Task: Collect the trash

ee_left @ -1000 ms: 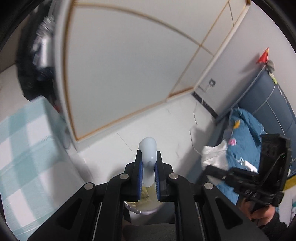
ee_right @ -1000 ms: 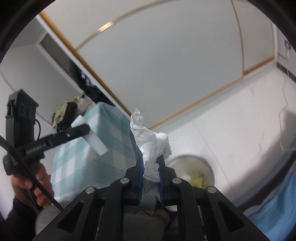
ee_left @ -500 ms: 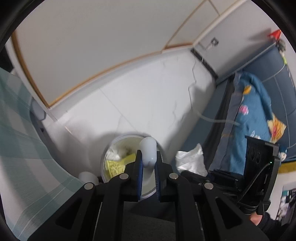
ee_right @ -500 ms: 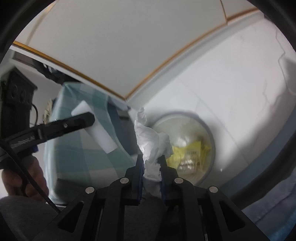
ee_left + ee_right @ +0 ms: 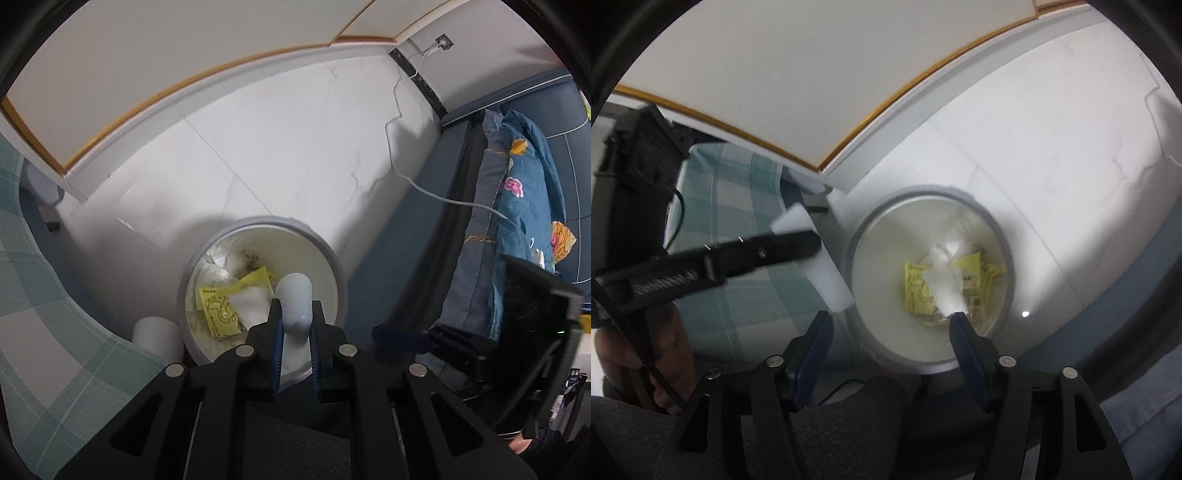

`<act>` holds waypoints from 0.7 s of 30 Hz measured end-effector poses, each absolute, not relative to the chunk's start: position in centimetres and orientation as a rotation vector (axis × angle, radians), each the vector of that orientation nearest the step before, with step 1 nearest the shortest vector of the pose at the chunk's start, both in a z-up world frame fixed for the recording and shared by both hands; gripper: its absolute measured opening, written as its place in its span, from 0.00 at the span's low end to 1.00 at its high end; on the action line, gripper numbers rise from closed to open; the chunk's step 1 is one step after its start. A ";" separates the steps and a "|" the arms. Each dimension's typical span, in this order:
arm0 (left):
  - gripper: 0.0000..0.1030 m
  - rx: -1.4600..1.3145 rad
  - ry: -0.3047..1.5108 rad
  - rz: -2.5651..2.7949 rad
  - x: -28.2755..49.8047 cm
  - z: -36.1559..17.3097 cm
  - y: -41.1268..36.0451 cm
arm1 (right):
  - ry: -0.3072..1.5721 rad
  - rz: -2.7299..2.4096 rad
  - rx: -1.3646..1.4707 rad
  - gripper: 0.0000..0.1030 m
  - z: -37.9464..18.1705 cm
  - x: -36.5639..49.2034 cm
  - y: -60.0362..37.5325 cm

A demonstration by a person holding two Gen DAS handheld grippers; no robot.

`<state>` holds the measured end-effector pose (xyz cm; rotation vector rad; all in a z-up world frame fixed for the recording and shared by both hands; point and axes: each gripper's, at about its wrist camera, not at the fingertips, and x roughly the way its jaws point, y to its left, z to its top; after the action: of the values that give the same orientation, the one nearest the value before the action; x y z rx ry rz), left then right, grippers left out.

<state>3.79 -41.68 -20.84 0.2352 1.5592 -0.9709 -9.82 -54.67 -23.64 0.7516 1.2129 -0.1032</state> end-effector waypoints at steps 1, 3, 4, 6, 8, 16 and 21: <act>0.08 0.241 1.562 -0.971 3.7 -21.0 -41.8 | 1.209 -0.109 0.753 0.65 -23.3 -9.8 -54.7; 0.08 0.250 1.556 -0.965 3.7 -21.0 -41.8 | 1.202 -0.110 0.752 0.65 -23.0 -10.0 -54.8; 0.11 0.262 1.554 -0.953 3.7 -21.1 -41.8 | 1.198 -0.121 0.749 0.65 -22.7 -10.2 -55.0; 0.13 0.260 1.546 -0.938 3.8 -21.2 -41.7 | 1.194 -0.131 0.749 0.65 -22.5 -10.3 -55.2; 0.16 0.271 1.550 -0.914 3.9 -21.5 -41.7 | 1.187 -0.146 0.756 0.65 -22.3 -10.6 -55.3; 0.46 0.336 1.510 -0.916 3.0 -21.0 -41.6 | 1.169 -0.163 0.763 0.65 -22.0 -10.9 -55.1; 0.58 0.311 1.465 -0.880 3.3 -20.1 -40.2 | 1.129 -0.175 0.746 0.70 -20.4 -11.0 -54.9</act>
<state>3.28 -40.18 -20.12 0.3112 1.4647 -0.8799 -11.00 -54.93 -20.43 0.7460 1.1292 -0.1750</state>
